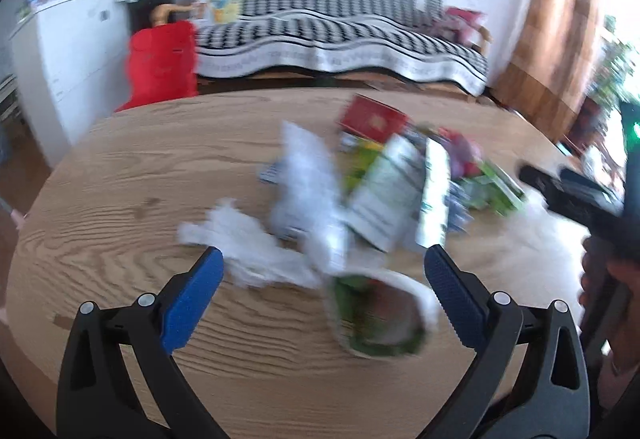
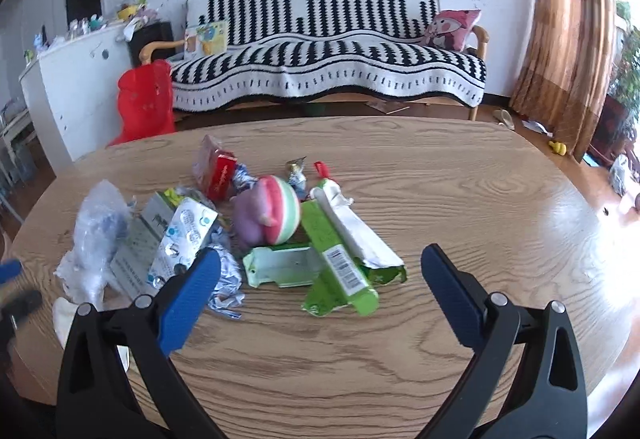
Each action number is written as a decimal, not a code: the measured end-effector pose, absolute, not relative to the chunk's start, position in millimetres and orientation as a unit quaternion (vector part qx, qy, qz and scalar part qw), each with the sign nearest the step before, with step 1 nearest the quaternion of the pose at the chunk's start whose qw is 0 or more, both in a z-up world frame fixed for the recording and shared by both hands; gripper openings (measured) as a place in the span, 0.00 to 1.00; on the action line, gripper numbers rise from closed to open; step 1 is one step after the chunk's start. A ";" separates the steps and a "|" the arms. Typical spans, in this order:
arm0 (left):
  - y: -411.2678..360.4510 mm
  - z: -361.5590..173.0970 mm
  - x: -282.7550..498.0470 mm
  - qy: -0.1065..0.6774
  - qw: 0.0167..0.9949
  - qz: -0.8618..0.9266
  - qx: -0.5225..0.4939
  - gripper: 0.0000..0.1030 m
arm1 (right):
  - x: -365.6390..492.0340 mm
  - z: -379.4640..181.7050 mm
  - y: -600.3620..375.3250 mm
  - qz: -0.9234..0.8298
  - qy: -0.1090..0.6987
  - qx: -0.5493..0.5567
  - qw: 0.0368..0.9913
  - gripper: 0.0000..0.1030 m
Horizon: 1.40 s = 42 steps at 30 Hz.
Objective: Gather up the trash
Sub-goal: 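Reach the left gripper toward the green-and-white snack wrapper while the right gripper approaches the green box, then grasp the snack wrapper with the left gripper while the right gripper grasps the green box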
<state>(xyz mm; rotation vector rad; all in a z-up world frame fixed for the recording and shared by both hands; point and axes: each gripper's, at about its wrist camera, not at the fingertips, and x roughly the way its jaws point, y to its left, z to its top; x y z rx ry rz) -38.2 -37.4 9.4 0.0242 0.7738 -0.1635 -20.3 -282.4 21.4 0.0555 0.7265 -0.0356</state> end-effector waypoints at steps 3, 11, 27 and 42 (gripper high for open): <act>-63.6 3.7 -50.3 0.395 0.914 -0.096 0.009 0.95 | -23.2 19.8 -295.4 -0.026 0.346 0.042 0.937 0.94; -95.0 -13.8 -54.2 0.423 0.898 -0.077 0.090 0.95 | -19.5 -3.5 -321.8 -0.035 0.377 -0.004 0.925 0.94; -32.8 -19.9 -47.0 0.412 0.908 -0.035 0.065 0.95 | -11.9 -14.4 -344.5 0.013 0.404 0.017 0.915 0.94; -61.1 -28.0 -32.0 0.425 0.898 -0.052 0.101 0.45 | 17.7 -26.3 -329.4 0.102 0.431 0.055 0.895 0.55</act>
